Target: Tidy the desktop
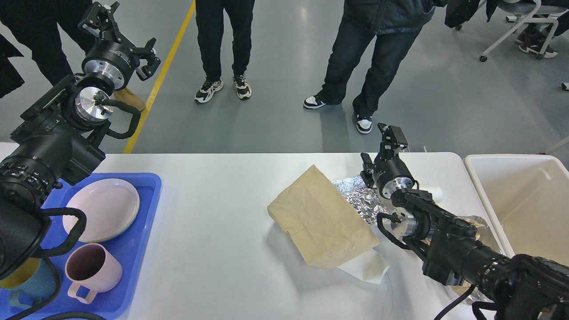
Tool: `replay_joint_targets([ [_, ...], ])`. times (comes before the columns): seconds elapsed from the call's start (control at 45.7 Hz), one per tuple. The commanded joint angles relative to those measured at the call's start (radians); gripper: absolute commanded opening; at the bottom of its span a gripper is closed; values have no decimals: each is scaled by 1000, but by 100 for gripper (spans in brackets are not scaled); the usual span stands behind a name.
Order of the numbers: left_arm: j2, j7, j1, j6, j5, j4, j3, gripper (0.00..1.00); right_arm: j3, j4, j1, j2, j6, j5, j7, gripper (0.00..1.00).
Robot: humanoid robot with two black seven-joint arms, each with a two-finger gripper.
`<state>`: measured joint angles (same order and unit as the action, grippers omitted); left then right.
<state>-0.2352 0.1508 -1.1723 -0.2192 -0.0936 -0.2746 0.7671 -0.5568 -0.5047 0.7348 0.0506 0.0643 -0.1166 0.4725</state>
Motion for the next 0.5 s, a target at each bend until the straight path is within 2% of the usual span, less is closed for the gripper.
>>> replay_joint_targets([
  [0.0,-6,1,-3,0,0,0,0,96,0,0,0,0,0,0,0,100],
  [0.263,-26,0,13,0,3,0,-17,96,0,0,0,0,0,0,0,100],
  [0.482,-27,0,121,-12,14,-2,-23,96,0,0,0,0,0,0,0,100],
])
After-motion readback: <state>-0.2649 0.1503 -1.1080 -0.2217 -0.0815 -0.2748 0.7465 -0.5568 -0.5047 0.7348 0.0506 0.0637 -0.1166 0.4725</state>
